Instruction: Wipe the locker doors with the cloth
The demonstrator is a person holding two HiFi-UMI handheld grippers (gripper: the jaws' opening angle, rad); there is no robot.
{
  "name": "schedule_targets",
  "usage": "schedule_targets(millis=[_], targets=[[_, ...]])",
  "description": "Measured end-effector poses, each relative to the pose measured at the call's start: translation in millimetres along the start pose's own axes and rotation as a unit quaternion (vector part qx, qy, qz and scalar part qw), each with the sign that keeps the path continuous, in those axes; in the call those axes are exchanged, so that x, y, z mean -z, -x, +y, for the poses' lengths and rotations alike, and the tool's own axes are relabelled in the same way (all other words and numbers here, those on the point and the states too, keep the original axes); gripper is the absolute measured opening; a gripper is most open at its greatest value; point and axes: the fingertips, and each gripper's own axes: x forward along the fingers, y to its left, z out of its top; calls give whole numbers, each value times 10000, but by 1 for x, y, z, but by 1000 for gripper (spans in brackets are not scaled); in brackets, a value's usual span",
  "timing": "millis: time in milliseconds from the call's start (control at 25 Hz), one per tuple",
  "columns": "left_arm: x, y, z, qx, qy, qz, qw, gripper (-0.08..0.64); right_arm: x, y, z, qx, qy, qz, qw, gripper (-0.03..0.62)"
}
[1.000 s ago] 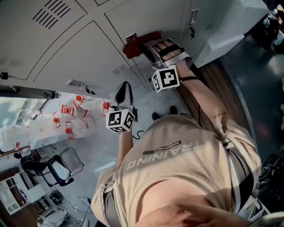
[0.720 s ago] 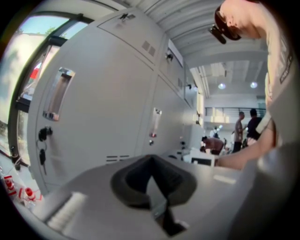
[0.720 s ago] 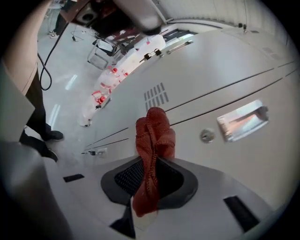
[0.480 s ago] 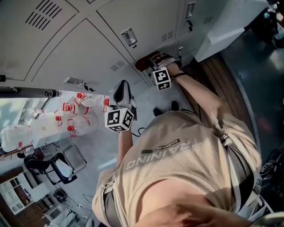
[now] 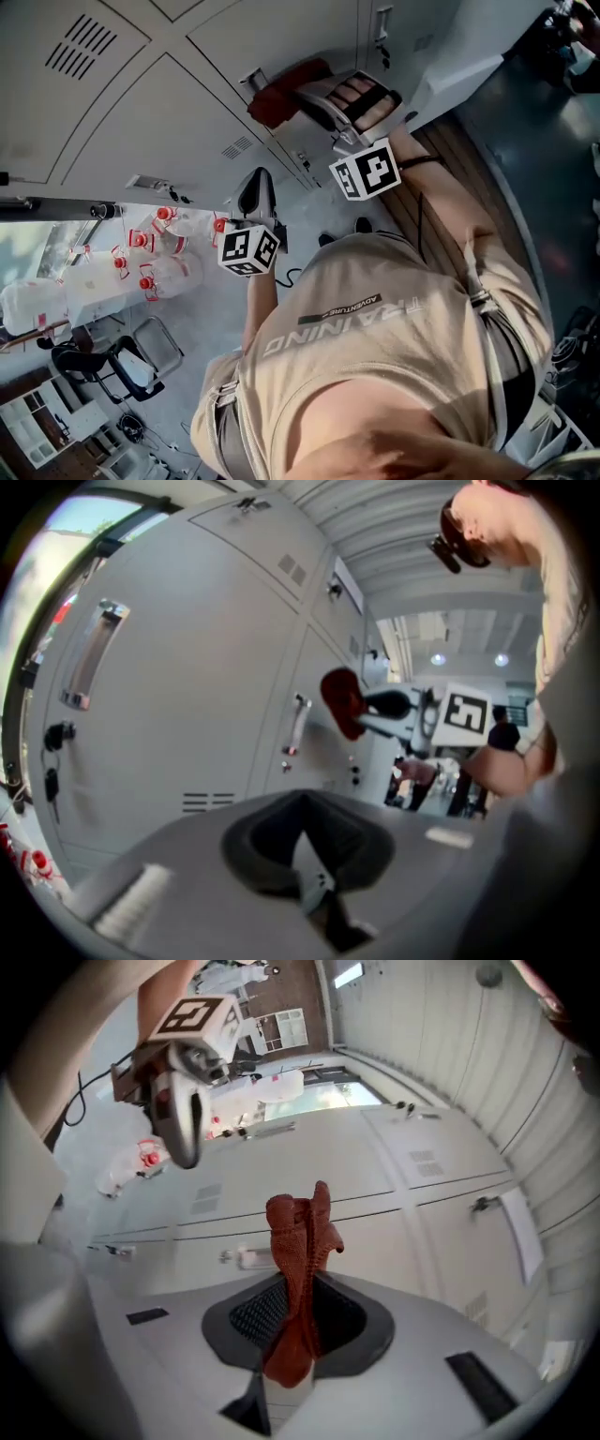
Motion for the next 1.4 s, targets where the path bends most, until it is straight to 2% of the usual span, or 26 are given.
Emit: schedule_targets(millis=[160, 280, 400, 520, 720, 960, 1120, 1400], targets=[[-8, -12, -10, 178, -118, -68, 9997, 5, 6, 18, -109, 1143, 408, 143, 9925, 54], [-11, -16, -18, 262, -276, -69, 9993, 5, 19, 20, -165, 1669, 506, 316, 9842, 54], [-10, -16, -23, 305, -362, -33, 9989, 5, 30, 11, -195, 1853, 475, 411, 9807, 54], [-8, -13, -23, 270, -363, -20, 9990, 5, 39, -7, -197, 1723, 483, 464, 9828, 54], [-11, -3, -13, 50, -365, -58, 9993, 5, 50, -28, -141, 1233, 309, 494, 9907, 54], [-13, 10, -3, -170, -405, -18, 9990, 5, 67, -41, -16, 224, -243, 583, 9977, 54], [-13, 16, -1, -256, -248, -46, 9994, 5, 78, -49, 61, -394, -446, 649, 9961, 54], [-13, 19, -7, -289, -269, -31, 9992, 5, 97, -62, 183, -1338, -566, 773, 9864, 55]])
